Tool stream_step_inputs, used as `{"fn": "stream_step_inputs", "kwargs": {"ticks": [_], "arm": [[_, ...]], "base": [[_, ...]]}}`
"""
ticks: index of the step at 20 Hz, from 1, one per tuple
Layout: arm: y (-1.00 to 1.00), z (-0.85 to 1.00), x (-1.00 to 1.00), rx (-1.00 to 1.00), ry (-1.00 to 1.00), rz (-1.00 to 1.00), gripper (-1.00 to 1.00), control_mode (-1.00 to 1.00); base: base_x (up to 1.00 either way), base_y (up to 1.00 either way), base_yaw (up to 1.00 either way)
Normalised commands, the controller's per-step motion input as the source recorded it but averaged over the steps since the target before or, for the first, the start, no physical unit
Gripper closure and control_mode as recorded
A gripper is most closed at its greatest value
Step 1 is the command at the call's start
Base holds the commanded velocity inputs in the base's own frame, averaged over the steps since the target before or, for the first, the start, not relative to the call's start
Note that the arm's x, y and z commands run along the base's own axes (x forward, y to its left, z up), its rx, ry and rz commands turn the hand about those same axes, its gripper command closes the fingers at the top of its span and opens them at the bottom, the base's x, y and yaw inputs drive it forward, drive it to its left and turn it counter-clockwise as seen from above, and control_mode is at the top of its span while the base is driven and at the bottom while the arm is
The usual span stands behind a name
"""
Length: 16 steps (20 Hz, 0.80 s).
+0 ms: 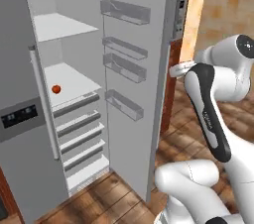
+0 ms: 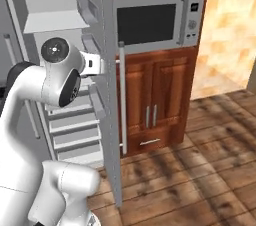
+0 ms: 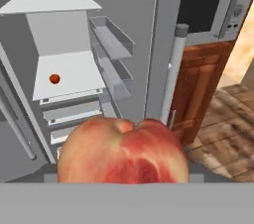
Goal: Retrieve the peach and apple from the fridge and place them into the bowl on the dining table.
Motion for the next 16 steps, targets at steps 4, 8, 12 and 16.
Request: {"fn": "stream_step_inputs", "kwargs": {"ticks": [4, 8, 12, 16], "arm": [[0.0, 0.0, 0.0, 0.0, 0.0, 0.0, 1.0, 1.0], [0.0, 0.0, 0.0, 0.0, 0.0, 0.0, 1.0, 1.0], [0.0, 0.0, 0.0, 0.0, 0.0, 0.0, 1.0, 1.0], [0.0, 0.0, 0.0, 0.0, 0.0, 0.0, 1.0, 1.0]], "base": [[-0.88, -0.06, -0.52], [-0.63, -0.21, -0.58], [-0.5, -0.27, -0.61], [-0.47, -0.37, -0.58]]}}
